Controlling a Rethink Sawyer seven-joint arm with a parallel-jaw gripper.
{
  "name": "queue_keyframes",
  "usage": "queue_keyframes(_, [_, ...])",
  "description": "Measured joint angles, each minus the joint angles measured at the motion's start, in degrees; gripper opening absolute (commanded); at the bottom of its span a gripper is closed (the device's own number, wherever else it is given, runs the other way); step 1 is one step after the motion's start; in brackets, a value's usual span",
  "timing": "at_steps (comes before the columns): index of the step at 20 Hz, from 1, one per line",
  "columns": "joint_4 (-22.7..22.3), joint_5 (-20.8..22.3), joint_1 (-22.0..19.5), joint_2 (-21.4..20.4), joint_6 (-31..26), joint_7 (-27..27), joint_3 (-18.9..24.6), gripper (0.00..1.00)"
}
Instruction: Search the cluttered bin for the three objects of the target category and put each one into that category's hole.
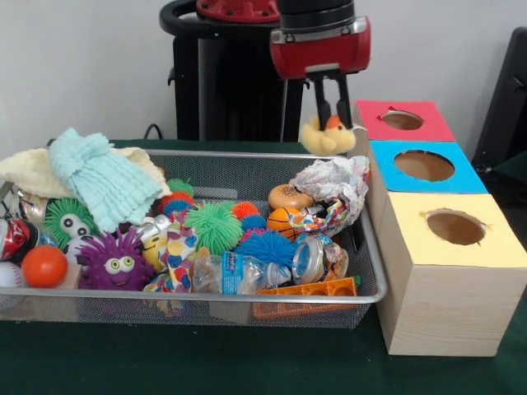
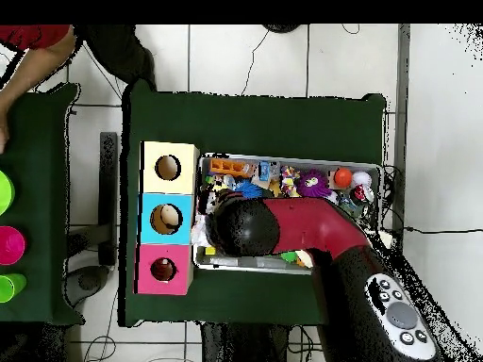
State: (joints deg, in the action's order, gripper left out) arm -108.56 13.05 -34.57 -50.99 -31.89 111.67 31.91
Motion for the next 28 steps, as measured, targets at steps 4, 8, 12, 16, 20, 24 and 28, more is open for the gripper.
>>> queue_keyframes(4, [-1.1,0.0,2.6,-1.4,0.0,0.0,0.0,0.00])
queue_keyframes(8, [-3.3,-0.1,5.1,-3.8,0.0,0.0,0.0,0.00])
queue_keyframes(12, [-6.0,-0.2,6.3,-6.0,0.0,0.0,-0.1,0.00])
queue_keyframes(16, [-7.6,-0.2,6.6,-6.9,0.0,0.0,-0.6,0.00])
queue_keyframes(20, [-8.1,0.1,6.9,-6.9,0.0,0.0,-1.5,0.00])
queue_keyframes(24, [-8.1,1.2,7.3,-6.1,0.0,0.0,-3.6,0.00])
queue_keyframes(28, [-7.9,3.0,8.2,-5.0,0.0,0.0,-6.1,0.00])
